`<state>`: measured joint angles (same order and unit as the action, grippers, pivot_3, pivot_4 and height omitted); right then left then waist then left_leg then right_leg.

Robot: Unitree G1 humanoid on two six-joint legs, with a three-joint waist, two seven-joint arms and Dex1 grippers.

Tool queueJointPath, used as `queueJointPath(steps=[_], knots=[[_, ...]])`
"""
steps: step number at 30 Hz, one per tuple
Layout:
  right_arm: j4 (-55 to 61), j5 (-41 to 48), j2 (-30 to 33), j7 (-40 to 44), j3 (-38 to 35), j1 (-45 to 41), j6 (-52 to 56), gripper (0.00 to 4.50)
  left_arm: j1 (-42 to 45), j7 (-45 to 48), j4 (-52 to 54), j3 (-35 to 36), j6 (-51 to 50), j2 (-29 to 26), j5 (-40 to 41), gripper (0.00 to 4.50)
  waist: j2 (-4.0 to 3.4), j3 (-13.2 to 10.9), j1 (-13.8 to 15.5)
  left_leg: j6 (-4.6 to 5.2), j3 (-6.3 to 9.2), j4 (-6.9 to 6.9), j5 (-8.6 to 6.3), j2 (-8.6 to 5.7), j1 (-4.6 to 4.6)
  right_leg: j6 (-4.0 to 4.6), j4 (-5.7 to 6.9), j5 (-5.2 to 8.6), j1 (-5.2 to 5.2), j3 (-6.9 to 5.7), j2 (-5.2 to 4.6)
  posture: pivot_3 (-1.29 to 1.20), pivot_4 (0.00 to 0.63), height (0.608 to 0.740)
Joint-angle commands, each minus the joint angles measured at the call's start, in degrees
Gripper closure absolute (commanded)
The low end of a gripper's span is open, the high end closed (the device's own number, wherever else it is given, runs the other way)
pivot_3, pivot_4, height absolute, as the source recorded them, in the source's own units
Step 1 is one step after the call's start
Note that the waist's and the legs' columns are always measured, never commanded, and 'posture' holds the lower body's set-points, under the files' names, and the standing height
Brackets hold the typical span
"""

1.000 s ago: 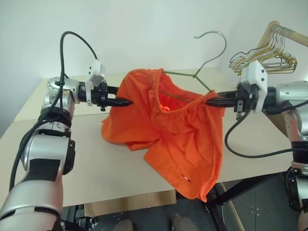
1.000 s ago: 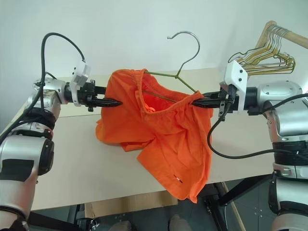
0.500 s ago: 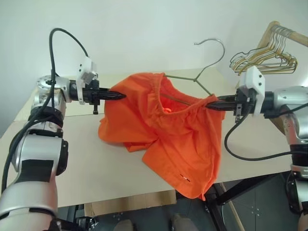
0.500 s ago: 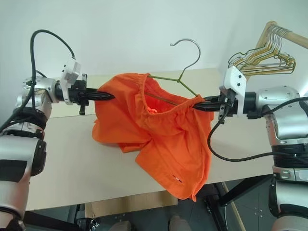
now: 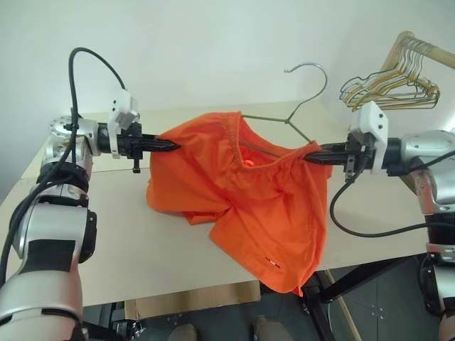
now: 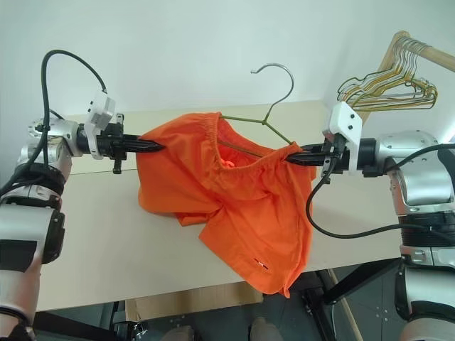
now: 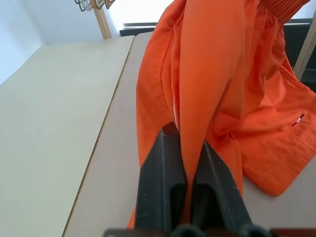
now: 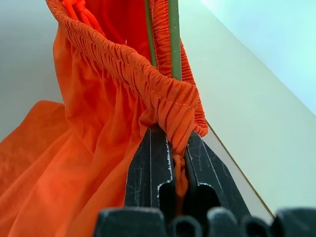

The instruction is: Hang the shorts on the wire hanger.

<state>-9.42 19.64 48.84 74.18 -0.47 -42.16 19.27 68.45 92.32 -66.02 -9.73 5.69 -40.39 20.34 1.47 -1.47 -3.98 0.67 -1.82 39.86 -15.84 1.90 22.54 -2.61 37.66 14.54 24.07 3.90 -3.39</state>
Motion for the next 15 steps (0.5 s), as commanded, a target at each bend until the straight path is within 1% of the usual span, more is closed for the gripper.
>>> queueJointPath(steps=[1, 4, 7, 10, 13, 15], knots=[[0.77, 0.29, 0.32, -0.56, -1.5, -0.88, -1.0, 4.5, -0.61, 0.18, 0.31, 1.07, 1.17, -0.71, -0.28, 4.48, 0.0, 0.0, -0.01, 0.0, 0.0, 0.0, 0.0, 0.0, 0.0, 0.0, 0.0, 0.0, 0.0, 0.0, 0.0, -0.03, 0.0, 0.74], [1.46, 0.24, -0.26, -0.81, -1.18, -0.76, -0.73, 4.5, -1.16, 0.18, -0.27, 1.73, 1.37, 0.04, -1.34, 4.48, 0.0, 0.0, -0.01, 0.0, 0.0, 0.0, 0.0, 0.0, -0.01, 0.0, 0.01, 0.0, 0.0, 0.0, 0.0, -0.03, 0.0, 0.74], [1.88, 0.44, -0.46, -0.81, -1.25, -0.77, -0.32, 4.5, -2.13, 0.18, 1.17, 0.79, 1.23, 0.15, -0.61, 3.86, 0.0, 0.0, 0.01, 0.0, 0.0, 0.01, 0.0, 0.0, -0.01, 0.0, 0.01, 0.0, 0.0, 0.0, 0.0, -0.03, 0.0, 0.74], [1.69, 0.46, -0.4, -1.19, -1.48, -1.0, 0.25, 4.5, -2.34, 0.18, 1.82, 0.27, 1.84, -0.64, -0.76, 2.94, 0.0, 0.0, -0.01, 0.0, 0.0, 0.0, 0.0, 0.0, 0.0, 0.0, 0.03, 0.0, 0.0, 0.0, 0.0, -0.03, 0.0, 0.74], [1.19, 0.25, 0.32, -1.86, -1.87, -0.92, 0.99, 4.5, -2.8, 0.18, 3.51, -1.33, 1.47, -3.53, 0.15, 2.04, 0.0, 0.0, -0.21, 0.0, 0.0, 0.0, 0.0, 0.01, 0.0, 0.0, 0.04, 0.0, 0.01, 0.0, 0.0, -0.04, 0.0, 0.74], [1.0, -0.65, 1.04, -2.75, -1.83, -0.4, 1.39, 4.5, -2.64, 0.18, 3.73, 0.01, 1.95, -5.2, 0.7, 1.38, 0.0, 0.0, -0.23, 0.0, 0.0, -0.01, 0.0, 0.01, 0.0, 0.0, 0.04, 0.0, 0.04, 0.01, 0.01, -0.05, 0.0, 0.74]])
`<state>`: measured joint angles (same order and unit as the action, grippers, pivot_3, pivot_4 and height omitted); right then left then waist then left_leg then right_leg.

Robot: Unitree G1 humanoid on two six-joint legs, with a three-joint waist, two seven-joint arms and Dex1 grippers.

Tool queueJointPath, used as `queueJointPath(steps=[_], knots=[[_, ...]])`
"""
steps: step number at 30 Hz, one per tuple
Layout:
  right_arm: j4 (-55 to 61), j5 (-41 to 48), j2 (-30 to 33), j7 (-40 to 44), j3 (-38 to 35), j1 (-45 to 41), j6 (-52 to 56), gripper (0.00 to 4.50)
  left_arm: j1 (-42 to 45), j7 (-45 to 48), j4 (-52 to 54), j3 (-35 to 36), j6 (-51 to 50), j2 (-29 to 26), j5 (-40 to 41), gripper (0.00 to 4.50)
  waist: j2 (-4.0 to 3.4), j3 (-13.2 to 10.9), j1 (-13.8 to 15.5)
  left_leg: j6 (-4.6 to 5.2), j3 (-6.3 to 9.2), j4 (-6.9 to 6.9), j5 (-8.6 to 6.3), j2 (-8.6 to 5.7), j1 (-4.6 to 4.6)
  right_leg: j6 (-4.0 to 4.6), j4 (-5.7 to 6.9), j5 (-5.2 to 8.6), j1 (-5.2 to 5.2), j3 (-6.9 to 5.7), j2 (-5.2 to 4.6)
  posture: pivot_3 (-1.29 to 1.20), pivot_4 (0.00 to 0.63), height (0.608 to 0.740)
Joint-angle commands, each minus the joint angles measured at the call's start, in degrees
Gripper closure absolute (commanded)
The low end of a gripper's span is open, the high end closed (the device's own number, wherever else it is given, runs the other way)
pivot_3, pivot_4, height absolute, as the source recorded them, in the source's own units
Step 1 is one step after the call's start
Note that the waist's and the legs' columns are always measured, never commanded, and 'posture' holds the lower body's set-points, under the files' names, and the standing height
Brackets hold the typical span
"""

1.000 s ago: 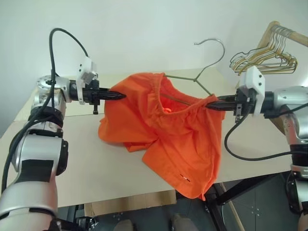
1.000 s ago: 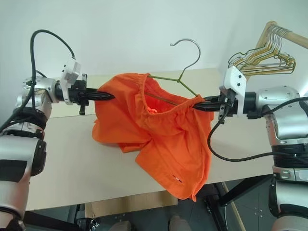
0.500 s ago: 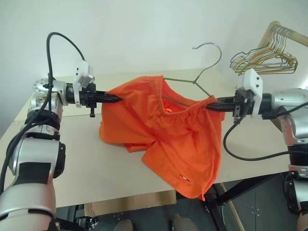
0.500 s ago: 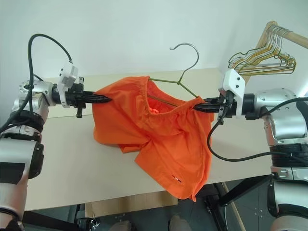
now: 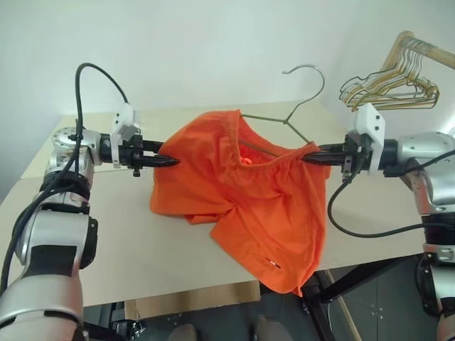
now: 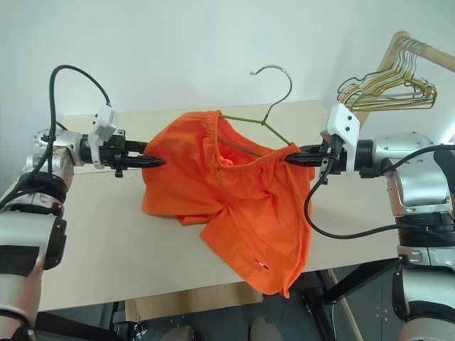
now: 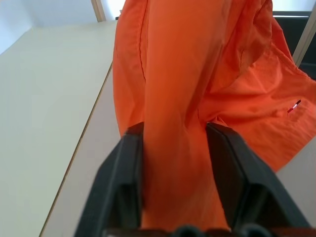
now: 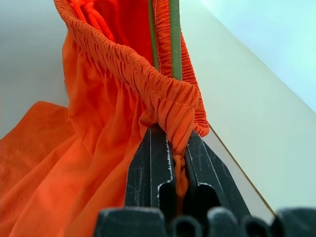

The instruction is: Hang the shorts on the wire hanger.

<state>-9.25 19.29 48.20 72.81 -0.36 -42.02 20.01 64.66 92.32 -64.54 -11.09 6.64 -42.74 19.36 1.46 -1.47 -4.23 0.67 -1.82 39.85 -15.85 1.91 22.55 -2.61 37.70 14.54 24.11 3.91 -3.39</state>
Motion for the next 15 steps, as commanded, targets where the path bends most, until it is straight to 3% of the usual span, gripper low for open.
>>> queueJointPath(steps=[1, 4, 10, 15], knots=[[0.61, -0.81, 1.99, -2.12, -1.96, -0.24, 0.88, 4.5, 1.3, 0.17, 2.25, 2.16, 1.17, -3.77, 2.03, 1.04, 0.0, 0.0, 0.06, 0.0, 0.0, 0.0, 0.0, 0.0, 0.0, 0.0, -0.01, 0.0, 0.0, 0.0, 0.0, -0.05, 0.0, 0.74], [0.59, -0.96, 2.55, -5.06, -3.34, 1.21, 2.73, 4.5, 1.59, 0.17, 2.16, 6.34, 1.01, -6.28, 4.74, 0.02, 0.0, 0.0, 0.14, 0.0, -0.01, 0.0, 0.0, 0.01, 0.0, 0.0, -0.03, 0.0, -0.01, 0.0, 0.0, -0.05, 0.0, 0.74], [4.94, -1.28, 3.33, -16.36, -8.6, 5.88, 11.64, 4.5, 1.09, 0.17, 2.85, 17.06, -2.09, -7.34, 9.47, 0.02, -0.01, 0.0, 0.27, 0.0, 0.0, 0.01, 0.0, 0.01, 0.06, 0.0, 0.05, 0.0, 0.01, -0.02, -0.03, -0.06, 0.0, 0.74], [10.68, -1.84, 4.99, -26.73, -13.73, 9.8, 24.15, 4.5, -7.58, 0.13, 19.76, 21.56, -11.19, -4.7, 17.25, 0.02, -0.06, 0.04, 0.26, 0.0, 0.0, 0.03, 0.0, 0.01, 0.06, -0.01, 0.15, 0.01, 0.0, -0.02, -0.06, -0.1, 0.0, 0.74]])
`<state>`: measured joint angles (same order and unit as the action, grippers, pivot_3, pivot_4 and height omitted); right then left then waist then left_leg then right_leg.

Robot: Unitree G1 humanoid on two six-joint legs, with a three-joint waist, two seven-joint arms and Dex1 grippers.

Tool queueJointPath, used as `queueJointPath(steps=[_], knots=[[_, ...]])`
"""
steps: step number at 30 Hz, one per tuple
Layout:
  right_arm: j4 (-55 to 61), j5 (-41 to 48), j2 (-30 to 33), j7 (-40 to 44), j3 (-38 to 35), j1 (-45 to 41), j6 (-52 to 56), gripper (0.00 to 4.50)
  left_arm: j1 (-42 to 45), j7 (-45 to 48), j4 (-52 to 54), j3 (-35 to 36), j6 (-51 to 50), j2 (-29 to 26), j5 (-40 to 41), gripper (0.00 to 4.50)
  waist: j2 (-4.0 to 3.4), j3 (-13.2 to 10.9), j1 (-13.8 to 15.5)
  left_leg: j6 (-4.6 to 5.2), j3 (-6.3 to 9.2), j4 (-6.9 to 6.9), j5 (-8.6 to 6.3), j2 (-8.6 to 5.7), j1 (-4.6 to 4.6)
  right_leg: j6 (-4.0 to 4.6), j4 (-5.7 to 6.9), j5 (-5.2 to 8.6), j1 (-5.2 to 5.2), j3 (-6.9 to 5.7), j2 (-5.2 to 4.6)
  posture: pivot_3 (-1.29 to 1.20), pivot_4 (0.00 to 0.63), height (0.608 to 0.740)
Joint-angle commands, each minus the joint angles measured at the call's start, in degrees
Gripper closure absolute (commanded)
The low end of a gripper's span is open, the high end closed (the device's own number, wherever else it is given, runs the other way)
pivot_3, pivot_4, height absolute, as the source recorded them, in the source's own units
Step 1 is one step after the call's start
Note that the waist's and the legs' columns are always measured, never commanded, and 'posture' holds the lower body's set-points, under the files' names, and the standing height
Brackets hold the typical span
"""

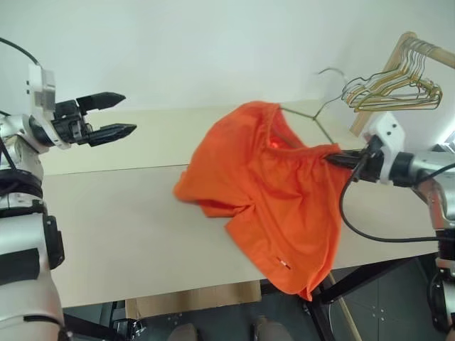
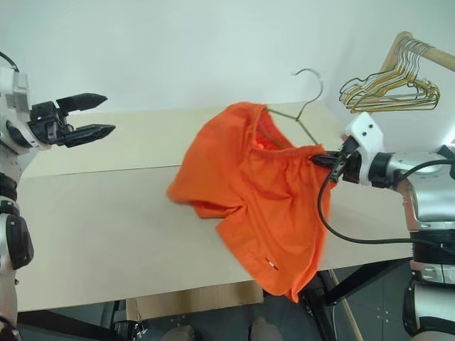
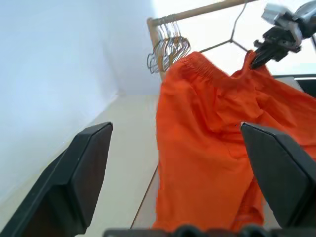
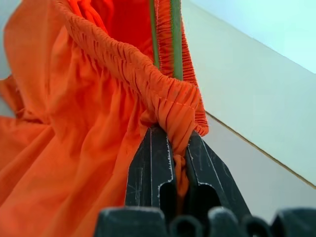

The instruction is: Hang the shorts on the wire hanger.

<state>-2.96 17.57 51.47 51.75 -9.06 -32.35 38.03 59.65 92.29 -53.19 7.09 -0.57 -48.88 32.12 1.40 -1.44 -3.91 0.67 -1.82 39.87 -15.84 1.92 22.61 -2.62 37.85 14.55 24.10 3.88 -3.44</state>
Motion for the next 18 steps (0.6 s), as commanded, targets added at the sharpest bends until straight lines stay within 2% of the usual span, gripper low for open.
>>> queueJointPath(steps=[1, 4, 6, 11, 15, 18], knots=[[5.5, -0.39, 1.8, -7.55, -5.69, 0.51, 7.98, 4.5, -4.13, -0.06, 11.24, 4.61, -5.18, 2.06, 5.35, 0.02, -0.01, 0.01, -0.17, 0.0, 0.0, 0.01, 0.0, 0.01, 0.01, 0.0, 0.0, 0.0, 0.01, 0.0, 0.0, -0.1, 0.0, 0.74], [8.78, -1.9, 3.93, -12.01, -6.08, 1.08, 15.53, 4.5, -10.29, -3.9, 22.01, 8.12, -9.3, 5.02, 9.05, 0.02, -0.06, 0.04, -0.53, 0.0, -0.02, 0.02, 0.0, 0.01, 0.0, 0.0, 0.01, 0.0, 0.02, 0.04, 0.0, -0.12, 0.0, 0.74], [9.27, -2.16, 6.2, -14.19, -4.86, -0.99, 24.18, 4.5, -13.83, -6.84, 27.92, 9.46, -12.31, 6.9, 10.99, 0.02, -0.08, 0.05, -1.13, 0.0, -0.02, 0.01, 0.0, 0.02, -0.05, 0.0, -0.02, 0.0, 0.02, 0.07, 0.01, -0.14, 0.0, 0.74], [6.04, -2.78, 9.91, -19.26, -6.14, -7.65, 39.39, 4.5, -19.54, -12.14, 37.07, 10.68, -14.92, 10.52, 12.61, 0.02, -0.28, 0.17, -2.09, 0.0, -0.03, -0.02, 0.0, 0.0, -0.16, 0.0, -0.26, 0.0, -0.06, 0.16, -0.01, -0.14, 0.0, 0.74], [-0.45, -5.61, 10.88, -24.71, -6.4, -13.02, 42.48, 4.5, -20.34, -14.13, 40.06, 12.59, -17.78, 12.34, 15.69, 0.02, -0.29, 0.19, -2.98, 0.0, -0.08, -0.05, 0.0, 0.0, -0.29, 0.01, -0.32, 0.0, -0.2, 0.16, 0.01, -0.14, 0.0, 0.74], [-6.54, -7.46, 8.89, -29.49, -8.7, -16.61, 41.18, 4.5, -20.8, -14.64, 41.54, 12.79, -18.39, 12.43, 15.99, 0.02, -0.33, 0.21, -3.42, 0.0, -0.1, -0.09, 0.0, -0.01, -0.29, 0.01, -0.38, 0.0, -0.2, 0.18, 0.0, -0.13, 0.0, 0.74]])
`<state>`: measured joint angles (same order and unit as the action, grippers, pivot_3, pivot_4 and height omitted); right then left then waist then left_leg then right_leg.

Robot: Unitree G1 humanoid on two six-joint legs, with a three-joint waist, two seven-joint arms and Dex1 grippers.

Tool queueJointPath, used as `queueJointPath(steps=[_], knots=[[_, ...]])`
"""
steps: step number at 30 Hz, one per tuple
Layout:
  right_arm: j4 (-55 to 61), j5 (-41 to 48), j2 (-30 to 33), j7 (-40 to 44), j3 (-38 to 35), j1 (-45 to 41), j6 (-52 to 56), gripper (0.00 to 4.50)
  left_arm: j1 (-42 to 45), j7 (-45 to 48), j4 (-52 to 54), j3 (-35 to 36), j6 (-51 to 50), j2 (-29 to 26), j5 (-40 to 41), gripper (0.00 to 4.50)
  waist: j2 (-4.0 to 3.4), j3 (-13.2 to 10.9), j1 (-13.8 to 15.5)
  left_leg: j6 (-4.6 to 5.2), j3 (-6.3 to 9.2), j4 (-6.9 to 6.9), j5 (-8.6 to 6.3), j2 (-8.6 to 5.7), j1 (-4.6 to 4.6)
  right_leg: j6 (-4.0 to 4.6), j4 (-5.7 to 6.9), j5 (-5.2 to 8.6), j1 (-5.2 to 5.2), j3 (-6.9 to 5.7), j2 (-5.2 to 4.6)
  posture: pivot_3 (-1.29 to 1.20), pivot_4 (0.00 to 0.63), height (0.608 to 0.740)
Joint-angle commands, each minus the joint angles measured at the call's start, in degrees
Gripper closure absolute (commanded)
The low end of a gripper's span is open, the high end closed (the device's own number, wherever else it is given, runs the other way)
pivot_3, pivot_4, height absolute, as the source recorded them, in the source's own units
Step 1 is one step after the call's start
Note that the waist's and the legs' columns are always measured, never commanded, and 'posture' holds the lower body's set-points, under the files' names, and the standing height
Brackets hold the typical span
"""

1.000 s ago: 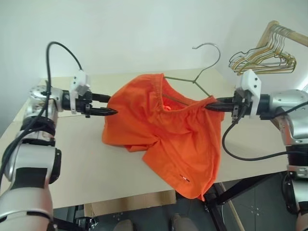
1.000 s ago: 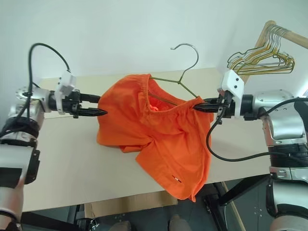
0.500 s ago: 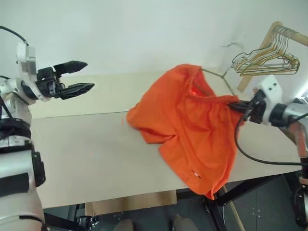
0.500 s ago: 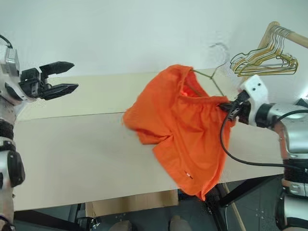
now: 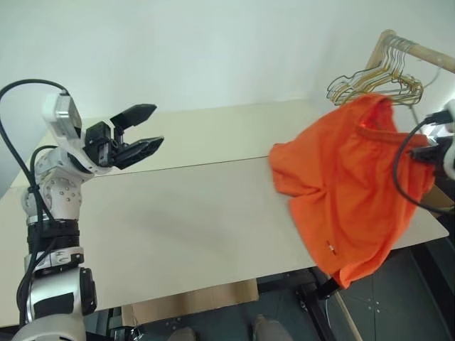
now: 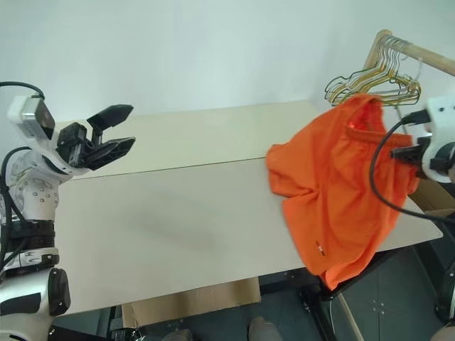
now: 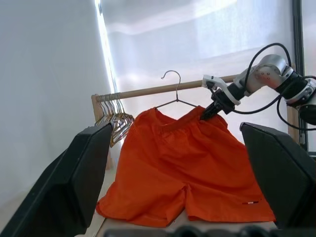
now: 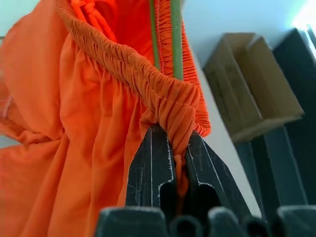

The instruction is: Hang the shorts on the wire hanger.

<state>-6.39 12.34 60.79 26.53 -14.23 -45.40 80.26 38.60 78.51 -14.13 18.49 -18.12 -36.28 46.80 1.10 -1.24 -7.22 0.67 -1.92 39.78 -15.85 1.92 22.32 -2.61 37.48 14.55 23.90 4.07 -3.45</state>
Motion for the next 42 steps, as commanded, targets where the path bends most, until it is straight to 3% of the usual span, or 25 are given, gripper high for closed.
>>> queueJointPath(steps=[1, 7, 13, 18, 26, 42], knots=[[-5.03, -3.2, -1.71, -6.86, -4.94, -4.68, -1.62, 4.5, 0.06, -1.03, 2.79, 1.37, -0.73, -0.16, 1.17, 0.02, -0.08, 0.05, -0.3, 0.0, -0.02, -0.01, 0.0, 0.0, -0.02, 0.0, 0.0, 0.0, 0.0, 0.02, 0.0, -0.13, 0.0, 0.74], [-12.1, -9.55, -12.26, -26.62, -16.87, -11.07, -5.93, 4.5, -1.65, -2.92, 4.91, 1.61, -0.31, 0.78, 0.78, 0.02, -0.17, 0.11, -1.28, 0.0, 0.02, -0.05, 0.0, -0.01, -0.21, 0.0, 0.0, 0.0, -0.23, 0.06, 0.0, -0.11, 0.0, 0.74], [-21.92, -10.32, -15.91, -37.66, -23.08, -15.49, -16.97, 4.5, -2.81, -4.19, 6.55, 0.93, -0.33, 1.51, 0.29, 0.02, -0.22, 0.11, -1.54, 0.0, 0.21, -0.06, 0.0, -0.04, -0.27, 0.0, -0.03, 0.0, -0.32, 0.08, -0.02, -0.11, 0.0, 0.74], [-32.98, -8.61, -14.89, -41.71, -24.75, -18.86, -26.39, 4.5, -2.92, -5.03, 7.01, 0.86, -0.16, 1.59, -0.05, 0.02, -0.24, 0.1, -1.74, 0.0, 0.18, -0.15, 0.0, -0.05, -0.47, -0.01, -0.32, -0.01, -0.64, 0.03, -0.02, -0.09, 0.0, 0.74], [-45.55, -4.86, -12.31, -45.82, -26.73, -22.83, -32.83, 4.5, -3.62, -6.09, 7.5, 1.76, -0.87, 1.15, 0.56, 0.02, -0.3, 0.06, -1.79, 0.01, 0.14, -0.21, 0.0, -0.07, -0.62, -0.04, -0.4, -0.03, -0.79, 0.07, -0.02, -0.08, 0.0, 0.74], [-55.53, 2.14, -9.91, -48.32, -27.4, -22.1, -37.23, 4.5, -3.68, -6.94, 8.51, 0.89, -0.43, 2.05, 0.44, 0.02, -0.31, 0.05, -1.4, 0.01, 0.04, -0.28, 0.0, -0.07, -0.6, -0.08, -0.67, -0.06, -0.9, 0.05, -0.02, -0.08, 0.0, 0.74]])
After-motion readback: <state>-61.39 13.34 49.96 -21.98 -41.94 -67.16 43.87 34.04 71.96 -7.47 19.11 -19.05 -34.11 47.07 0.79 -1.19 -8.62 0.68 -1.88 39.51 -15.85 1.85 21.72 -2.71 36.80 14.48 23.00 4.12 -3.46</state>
